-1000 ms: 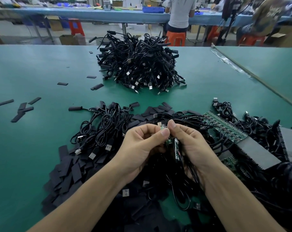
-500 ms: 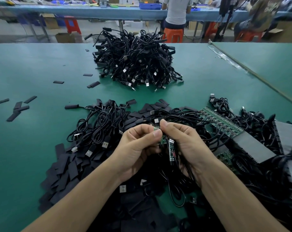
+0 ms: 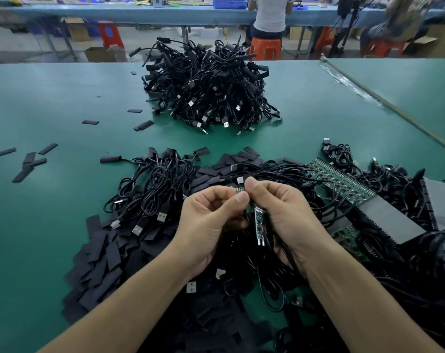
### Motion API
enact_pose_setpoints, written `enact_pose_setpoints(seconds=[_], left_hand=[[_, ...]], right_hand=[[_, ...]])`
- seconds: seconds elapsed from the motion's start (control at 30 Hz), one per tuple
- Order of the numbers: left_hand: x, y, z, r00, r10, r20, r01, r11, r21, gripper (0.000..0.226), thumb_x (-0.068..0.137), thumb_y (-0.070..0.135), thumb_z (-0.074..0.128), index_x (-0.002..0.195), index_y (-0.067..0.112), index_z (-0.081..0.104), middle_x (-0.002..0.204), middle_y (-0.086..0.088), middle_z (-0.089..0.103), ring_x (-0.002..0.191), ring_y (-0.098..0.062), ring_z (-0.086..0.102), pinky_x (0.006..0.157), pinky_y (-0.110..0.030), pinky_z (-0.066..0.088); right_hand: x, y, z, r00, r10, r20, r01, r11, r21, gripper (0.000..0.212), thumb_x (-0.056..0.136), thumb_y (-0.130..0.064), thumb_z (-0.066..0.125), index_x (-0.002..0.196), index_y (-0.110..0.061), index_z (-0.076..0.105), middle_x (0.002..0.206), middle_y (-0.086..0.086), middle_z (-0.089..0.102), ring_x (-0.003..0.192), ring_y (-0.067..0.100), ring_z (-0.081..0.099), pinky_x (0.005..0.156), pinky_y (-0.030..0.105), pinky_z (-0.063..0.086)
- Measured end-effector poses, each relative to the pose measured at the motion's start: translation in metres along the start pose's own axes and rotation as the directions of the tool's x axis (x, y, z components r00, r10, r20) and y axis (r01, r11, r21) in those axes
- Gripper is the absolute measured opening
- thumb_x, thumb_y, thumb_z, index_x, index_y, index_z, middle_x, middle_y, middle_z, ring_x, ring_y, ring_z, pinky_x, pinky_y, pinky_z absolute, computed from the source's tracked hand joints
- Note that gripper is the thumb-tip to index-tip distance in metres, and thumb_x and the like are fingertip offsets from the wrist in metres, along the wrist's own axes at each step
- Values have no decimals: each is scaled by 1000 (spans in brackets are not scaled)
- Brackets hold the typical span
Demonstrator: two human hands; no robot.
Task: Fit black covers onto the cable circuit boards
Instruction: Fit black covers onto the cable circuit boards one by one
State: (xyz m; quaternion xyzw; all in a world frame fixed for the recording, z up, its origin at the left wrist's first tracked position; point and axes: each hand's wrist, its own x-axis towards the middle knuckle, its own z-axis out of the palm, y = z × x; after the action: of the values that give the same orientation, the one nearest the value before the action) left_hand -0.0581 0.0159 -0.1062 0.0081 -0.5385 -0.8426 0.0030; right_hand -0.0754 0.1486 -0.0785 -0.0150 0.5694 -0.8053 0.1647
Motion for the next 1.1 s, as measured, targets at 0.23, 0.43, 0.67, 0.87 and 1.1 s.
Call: enact_pose_setpoints(seconds=[0.23, 0.43, 0.67, 0.87, 1.1], left_hand=[[4, -4, 1, 995, 68, -79, -70, 998, -12, 20, 64, 32, 81, 76, 18, 74, 76, -5, 69, 70, -14, 66, 63, -27, 58], [2, -6, 3, 986, 150, -68, -144, 986, 85, 12, 70, 25, 78, 79, 17, 77, 77, -9, 74, 70, -16, 70, 63, -24, 57], [0, -10, -2, 945, 318, -79, -276, 901, 334, 10, 87, 15, 74, 94, 22, 77, 84, -8, 75, 77, -21, 71, 58, -25, 57], [6, -17, -1, 935, 340, -98, -248, 828, 502, 21, 87, 8, 75, 84, 29, 74, 78, 1, 75, 66, -17, 71, 57, -16, 53], [5, -16, 1, 924, 371, -92, -249, 767, 592, 24, 82, 8, 79, 82, 31, 71, 75, 10, 75, 65, -6, 71, 60, -15, 54]], right_hand=[[5, -12, -15, 959, -283, 11, 221, 724, -653, 5, 84, -21, 76, 86, -25, 74, 78, -11, 75, 75, 2, 70, 73, 23, 54], [5, -11, -19, 944, -323, 65, 266, 630, -730, 8, 80, -19, 76, 83, -26, 71, 73, -8, 73, 67, 9, 68, 67, 28, 56], [5, -8, -18, 904, -422, 68, 312, 544, -779, 10, 83, -18, 77, 83, -27, 72, 72, -10, 71, 69, 4, 67, 67, 22, 55], [7, -7, -19, 908, -413, 64, 274, 472, -838, 13, 83, -15, 77, 80, -26, 74, 70, -15, 70, 72, -6, 65, 65, 5, 46], [7, -8, -21, 922, -385, 46, 257, 519, -815, 18, 78, -11, 80, 77, -28, 73, 66, -14, 70, 64, -6, 65, 60, 5, 46]])
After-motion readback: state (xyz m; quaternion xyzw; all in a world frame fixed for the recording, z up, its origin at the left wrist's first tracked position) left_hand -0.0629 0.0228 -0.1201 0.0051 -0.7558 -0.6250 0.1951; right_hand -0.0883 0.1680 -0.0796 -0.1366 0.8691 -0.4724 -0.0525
